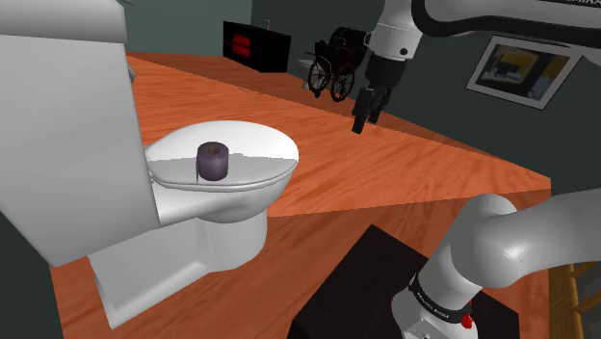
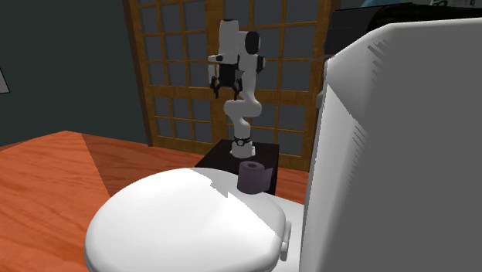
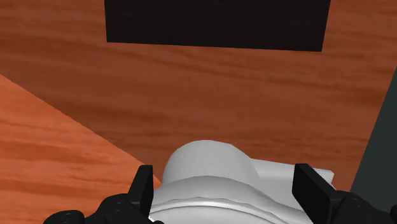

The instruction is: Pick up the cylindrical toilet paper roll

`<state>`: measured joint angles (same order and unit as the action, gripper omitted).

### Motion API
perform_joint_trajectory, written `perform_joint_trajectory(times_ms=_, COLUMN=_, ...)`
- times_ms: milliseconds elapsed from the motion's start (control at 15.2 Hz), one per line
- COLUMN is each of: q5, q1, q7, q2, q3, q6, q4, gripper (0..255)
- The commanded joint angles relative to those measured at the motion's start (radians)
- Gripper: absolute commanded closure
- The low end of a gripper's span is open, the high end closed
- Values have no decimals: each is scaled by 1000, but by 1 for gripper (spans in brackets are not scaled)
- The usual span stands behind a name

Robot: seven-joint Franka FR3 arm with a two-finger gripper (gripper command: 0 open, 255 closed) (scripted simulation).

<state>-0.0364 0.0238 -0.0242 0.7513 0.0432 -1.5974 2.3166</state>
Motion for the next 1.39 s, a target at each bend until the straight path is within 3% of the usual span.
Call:
perform_joint_trajectory(times_ms=0, q5=0, q1=0, q7=0, q2=0, q3=0, q6=0, q4=0, gripper=0)
perform_joint_trajectory(times_ms=726, q5=9, q1=-28, q7=109, q2=-327, q3=116, q6=-281, q4=-79, gripper=0)
perform_joint_trajectory(times_ms=1320, q5=-65, q1=-42, q7=219, q2=-640, q3=200, q6=-431, q4=-260, gripper=0)
